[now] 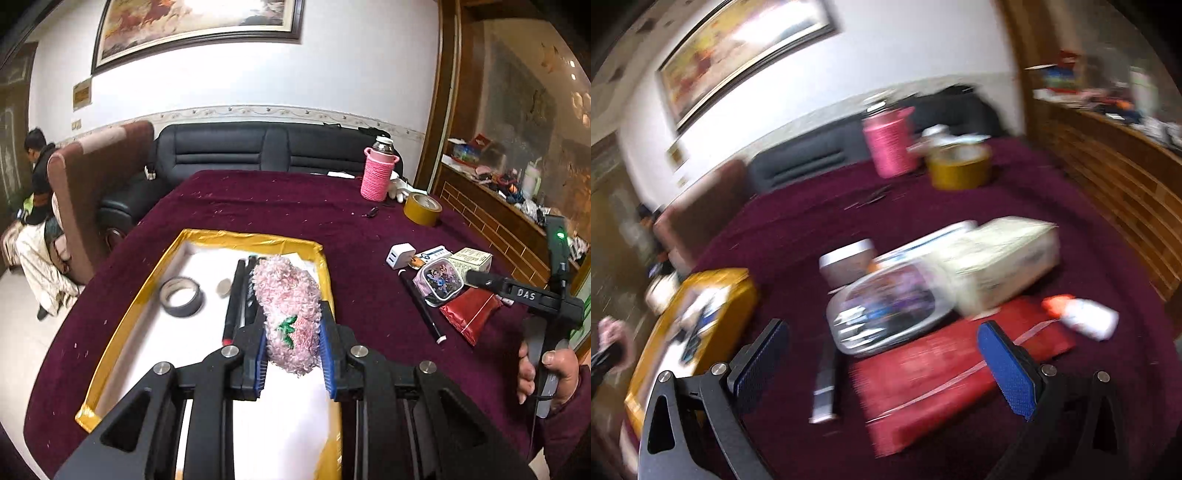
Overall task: Organize objects
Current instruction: 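Grasp the pink fluffy toy with the left tool while the right tool grasps a black marker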
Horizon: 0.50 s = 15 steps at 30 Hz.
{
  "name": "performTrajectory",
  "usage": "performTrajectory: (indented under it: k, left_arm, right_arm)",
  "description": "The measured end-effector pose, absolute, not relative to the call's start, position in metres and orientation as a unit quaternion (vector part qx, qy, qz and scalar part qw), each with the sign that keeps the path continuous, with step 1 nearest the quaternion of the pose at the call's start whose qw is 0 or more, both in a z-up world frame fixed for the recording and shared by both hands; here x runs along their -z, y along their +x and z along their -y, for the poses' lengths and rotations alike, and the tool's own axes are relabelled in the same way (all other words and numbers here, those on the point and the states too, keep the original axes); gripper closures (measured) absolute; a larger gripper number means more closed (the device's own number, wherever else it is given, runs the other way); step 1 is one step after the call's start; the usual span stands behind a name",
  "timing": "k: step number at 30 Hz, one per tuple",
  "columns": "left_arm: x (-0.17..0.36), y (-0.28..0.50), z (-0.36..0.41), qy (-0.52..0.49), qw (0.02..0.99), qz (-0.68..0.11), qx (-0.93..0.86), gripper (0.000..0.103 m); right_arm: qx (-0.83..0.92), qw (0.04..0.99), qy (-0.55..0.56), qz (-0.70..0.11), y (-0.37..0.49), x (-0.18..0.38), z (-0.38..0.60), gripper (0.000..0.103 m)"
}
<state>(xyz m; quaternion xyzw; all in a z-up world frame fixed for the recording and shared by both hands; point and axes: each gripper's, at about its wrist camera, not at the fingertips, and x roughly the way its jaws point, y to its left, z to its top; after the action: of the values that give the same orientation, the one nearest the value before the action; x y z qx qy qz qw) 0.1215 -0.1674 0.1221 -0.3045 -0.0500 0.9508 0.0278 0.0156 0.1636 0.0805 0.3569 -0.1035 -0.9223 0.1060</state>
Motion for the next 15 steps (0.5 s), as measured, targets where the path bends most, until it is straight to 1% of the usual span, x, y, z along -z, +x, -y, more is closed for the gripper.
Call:
performTrajectory:
  k: [3, 5, 6, 8, 9, 13, 15]
  left_arm:
    - [-0.116, 0.135, 0.185, -0.303, 0.030, 0.065, -0.950, 0.080]
    - [-0.112, 0.140, 0.194, -0.304, 0.030, 0.068, -0.950, 0.080]
    - [-0.110, 0.141, 0.198, -0.304, 0.028, 0.070, -0.950, 0.080]
    - [-0.104, 0.143, 0.206, -0.304, 0.024, 0.072, -0.950, 0.080]
    - [-0.101, 0.143, 0.210, -0.306, 0.023, 0.076, -0.949, 0.080]
    - [-0.087, 0.141, 0.224, -0.313, 0.024, 0.094, -0.945, 0.080]
    - [-0.083, 0.140, 0.229, -0.316, 0.024, 0.104, -0.943, 0.080]
  right_arm:
    - [0.896, 0.158, 0.405, 0.088, 0.005, -0.075, -0.129, 0.003]
    - [0.885, 0.161, 0.431, 0.077, -0.006, -0.066, -0.113, 0.013]
    - [0.882, 0.155, 0.439, 0.069, -0.011, -0.062, -0.107, 0.016]
    - [0.879, 0.133, 0.456, 0.050, -0.021, -0.052, -0.100, 0.030]
    - [0.876, 0.119, 0.466, 0.038, -0.028, -0.046, -0.098, 0.034]
    - [0.882, 0.088, 0.462, -0.002, -0.037, -0.041, -0.090, 0.037]
    - [0.882, 0.081, 0.464, -0.006, -0.039, -0.042, -0.086, 0.039]
